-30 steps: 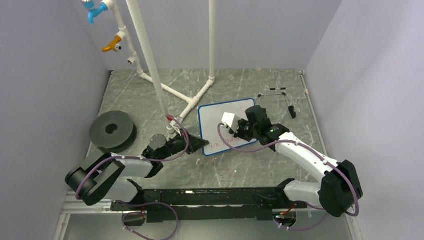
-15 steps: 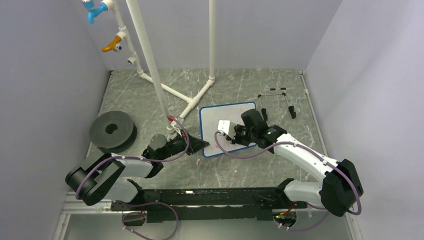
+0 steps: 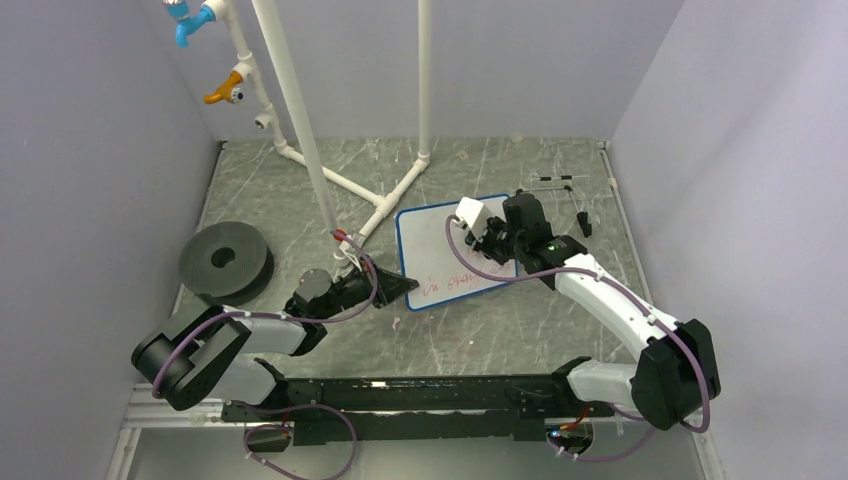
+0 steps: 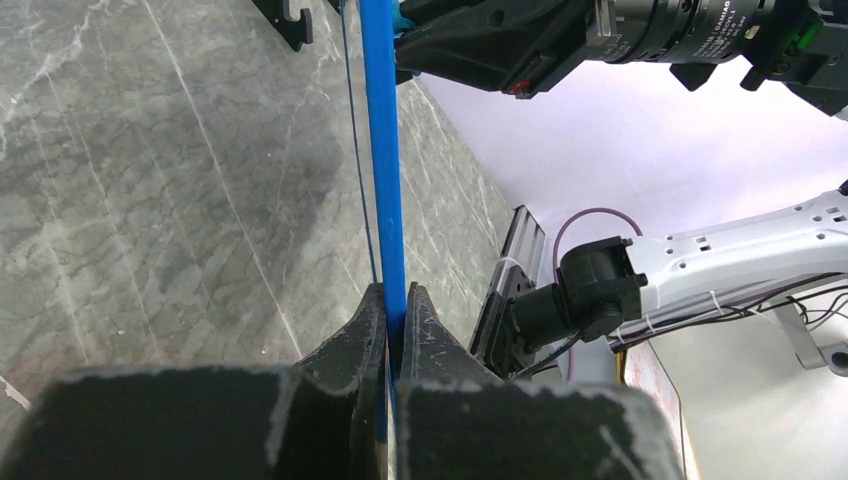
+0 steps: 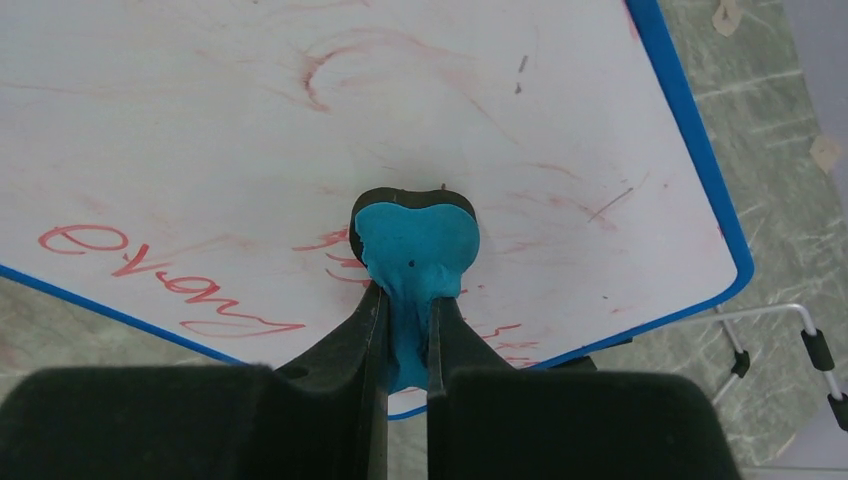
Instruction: Erase the whiteboard
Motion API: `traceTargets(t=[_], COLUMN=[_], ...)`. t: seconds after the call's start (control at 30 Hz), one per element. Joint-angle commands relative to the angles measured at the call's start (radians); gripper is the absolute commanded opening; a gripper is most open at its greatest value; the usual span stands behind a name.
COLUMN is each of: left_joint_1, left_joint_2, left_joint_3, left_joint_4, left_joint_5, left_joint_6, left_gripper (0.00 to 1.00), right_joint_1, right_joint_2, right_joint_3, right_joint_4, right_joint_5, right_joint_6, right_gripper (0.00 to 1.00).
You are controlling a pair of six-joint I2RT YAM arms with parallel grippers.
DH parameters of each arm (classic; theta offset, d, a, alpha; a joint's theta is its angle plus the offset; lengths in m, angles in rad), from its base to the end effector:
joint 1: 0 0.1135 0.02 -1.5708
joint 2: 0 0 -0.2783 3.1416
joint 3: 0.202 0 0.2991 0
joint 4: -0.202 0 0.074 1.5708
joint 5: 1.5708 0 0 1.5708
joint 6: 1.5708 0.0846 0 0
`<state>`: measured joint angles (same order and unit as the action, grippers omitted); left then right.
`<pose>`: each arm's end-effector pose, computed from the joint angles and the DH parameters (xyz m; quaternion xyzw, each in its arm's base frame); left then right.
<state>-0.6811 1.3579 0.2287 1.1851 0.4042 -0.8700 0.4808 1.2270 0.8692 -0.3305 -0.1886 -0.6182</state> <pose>0.2061 -0.2098 0.1547 0.0817 0.6838 -0.5968 0.4117 0.2968 0.1727 0.2293 -0.5044 0.7467 0.0558 0.4300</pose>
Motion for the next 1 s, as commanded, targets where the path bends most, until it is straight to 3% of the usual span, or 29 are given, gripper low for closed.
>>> traceTargets(t=[0.0,0.1,0.2,0.33,0.47,0.63,0.83,0.97], left_joint_1=[-0.012,-0.013,-0.013,-0.013,-0.013,-0.012,-0.012,-0.01], left_joint_2=[-0.046,-0.042,-0.025,-0.02,-0.037,-0.041,-0.023,-0.006], left_joint_3=[0.029,0.029,0.037,0.038,0.035,0.029,0.034,0.039], left_joint_4=[0.208,0.208,0.221,0.227,0.207,0.214,0.233,0.252], left_joint_5=[0.079,0.079,0.083,0.084,0.085,0.086,0.084,0.089], left_joint_6=[0.003,0.004,-0.003,-0.008,0.0,0.0,-0.006,-0.013], left_gripper=[0.0,0.0,0.0,0.0,0.0,0.0,0.0,0.0], right_joint_1=[0.006,0.047,0.102,0.078,-0.029,-0.071,0.048,0.141], right_joint_2=[-0.007,-0.038,-0.054,-0.05,-0.023,-0.006,-0.044,-0.047], right_joint_3=[-0.025,-0.049,-0.048,-0.038,-0.006,0.001,-0.071,-0.077], right_joint_4=[-0.035,-0.136,-0.178,-0.083,0.008,-0.01,-0.13,-0.166], right_joint_5=[-0.088,-0.215,-0.237,-0.125,-0.038,-0.043,-0.186,-0.195], right_joint_6=[-0.065,-0.154,-0.177,-0.099,0.001,-0.01,-0.148,-0.175], right_gripper=[0.0,0.0,0.0,0.0,0.0,0.0,0.0,0.0])
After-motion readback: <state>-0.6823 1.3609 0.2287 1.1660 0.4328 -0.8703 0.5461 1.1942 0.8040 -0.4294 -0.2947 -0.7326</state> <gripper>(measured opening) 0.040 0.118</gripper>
